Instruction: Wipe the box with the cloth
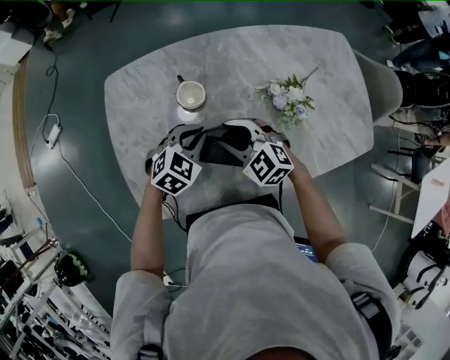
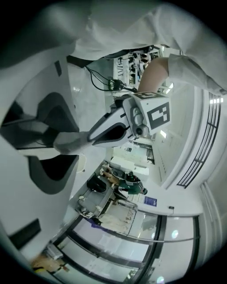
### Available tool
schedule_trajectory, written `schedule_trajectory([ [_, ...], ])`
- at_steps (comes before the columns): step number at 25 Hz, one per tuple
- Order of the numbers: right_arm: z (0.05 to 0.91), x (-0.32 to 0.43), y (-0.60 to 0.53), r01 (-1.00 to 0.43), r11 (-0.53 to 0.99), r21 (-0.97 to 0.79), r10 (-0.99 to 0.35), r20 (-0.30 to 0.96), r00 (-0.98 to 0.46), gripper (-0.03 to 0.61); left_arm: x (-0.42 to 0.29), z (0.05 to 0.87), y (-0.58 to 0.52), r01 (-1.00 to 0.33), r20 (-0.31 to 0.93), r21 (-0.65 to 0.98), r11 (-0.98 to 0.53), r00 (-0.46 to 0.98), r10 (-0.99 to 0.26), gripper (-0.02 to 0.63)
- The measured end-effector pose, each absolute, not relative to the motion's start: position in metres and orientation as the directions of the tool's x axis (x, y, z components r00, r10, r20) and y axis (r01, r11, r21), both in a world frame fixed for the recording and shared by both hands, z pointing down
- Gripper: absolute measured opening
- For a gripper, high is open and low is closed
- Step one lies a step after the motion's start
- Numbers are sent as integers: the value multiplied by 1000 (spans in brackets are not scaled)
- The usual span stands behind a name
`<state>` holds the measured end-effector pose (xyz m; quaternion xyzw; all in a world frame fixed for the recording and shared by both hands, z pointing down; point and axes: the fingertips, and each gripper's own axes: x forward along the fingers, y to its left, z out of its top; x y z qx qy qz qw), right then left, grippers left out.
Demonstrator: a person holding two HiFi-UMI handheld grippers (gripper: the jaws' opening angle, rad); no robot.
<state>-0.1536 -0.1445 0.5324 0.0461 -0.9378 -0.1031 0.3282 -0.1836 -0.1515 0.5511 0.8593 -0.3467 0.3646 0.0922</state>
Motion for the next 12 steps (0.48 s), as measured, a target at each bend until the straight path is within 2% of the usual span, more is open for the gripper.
schedule_trajectory([
  [2,534,-145,-152,-115,972,203,-216,595,-774,167,-197,561,-158,-745,703,-70,-663,434,-563,38],
  [5,537,-129,-161,-264,953,150,-301,577,-760,145,-204,580,-163,-840,713,64,-539,417,-564,38],
  [8,543,-115,-165,-390,919,62,-354,569,-742,127,-201,603,-166,-880,730,200,-431,428,-534,38],
  [12,549,-102,-163,-469,883,-2,-386,567,-728,115,-200,623,-176,-911,746,238,-336,394,-537,40],
])
